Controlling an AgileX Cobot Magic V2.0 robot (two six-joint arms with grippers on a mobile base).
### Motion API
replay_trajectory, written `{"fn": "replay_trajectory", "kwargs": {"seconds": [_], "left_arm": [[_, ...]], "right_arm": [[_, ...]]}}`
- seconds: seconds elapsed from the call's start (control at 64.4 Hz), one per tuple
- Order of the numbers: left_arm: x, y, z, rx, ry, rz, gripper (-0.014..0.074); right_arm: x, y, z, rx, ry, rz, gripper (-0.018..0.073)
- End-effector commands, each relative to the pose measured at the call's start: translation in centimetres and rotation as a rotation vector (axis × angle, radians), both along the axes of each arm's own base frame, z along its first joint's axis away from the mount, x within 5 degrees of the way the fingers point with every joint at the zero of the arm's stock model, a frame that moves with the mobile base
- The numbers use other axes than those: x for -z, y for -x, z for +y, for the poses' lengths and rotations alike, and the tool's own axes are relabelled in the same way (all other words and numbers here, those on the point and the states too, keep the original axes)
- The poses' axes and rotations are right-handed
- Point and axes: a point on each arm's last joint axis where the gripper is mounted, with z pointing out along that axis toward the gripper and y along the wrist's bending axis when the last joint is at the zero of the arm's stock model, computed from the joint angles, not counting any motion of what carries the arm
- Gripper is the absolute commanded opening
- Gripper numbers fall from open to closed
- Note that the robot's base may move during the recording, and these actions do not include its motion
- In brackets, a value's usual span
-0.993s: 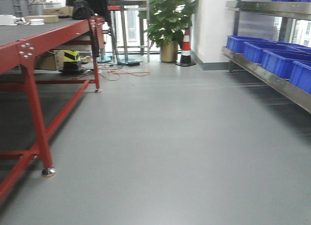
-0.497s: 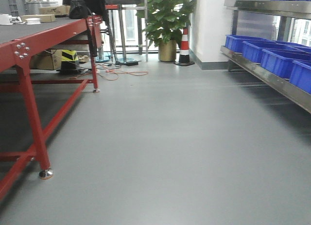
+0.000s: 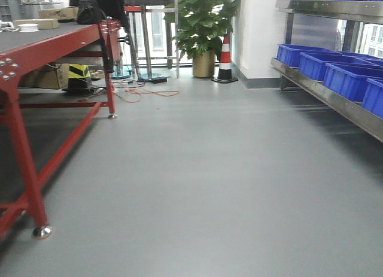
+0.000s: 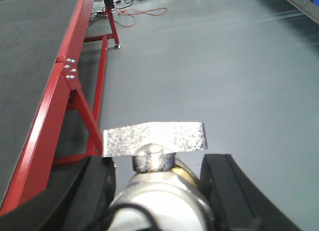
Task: Place valve from conveyor to right shelf box
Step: 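Drive the base to the shelf rack while holding both valves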
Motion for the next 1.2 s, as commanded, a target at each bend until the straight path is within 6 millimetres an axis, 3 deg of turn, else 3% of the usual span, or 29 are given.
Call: {"fn": "replay_trajectory", "kwargs": {"seconds": [0.0, 1.18], "left_arm": [[-0.88, 0.29, -0.18, 0.006, 0.003, -0.073, -0.0111], [-0.88, 0.29, -0.18, 0.006, 0.003, -0.073, -0.0111]], "right_arm": [[-1.32, 0.26, -0.19, 0.012, 0.005, -0.097, -0.0154], [-1.57, 0.15, -0.2, 0.015, 0.002, -0.128, -0.0154]]}}
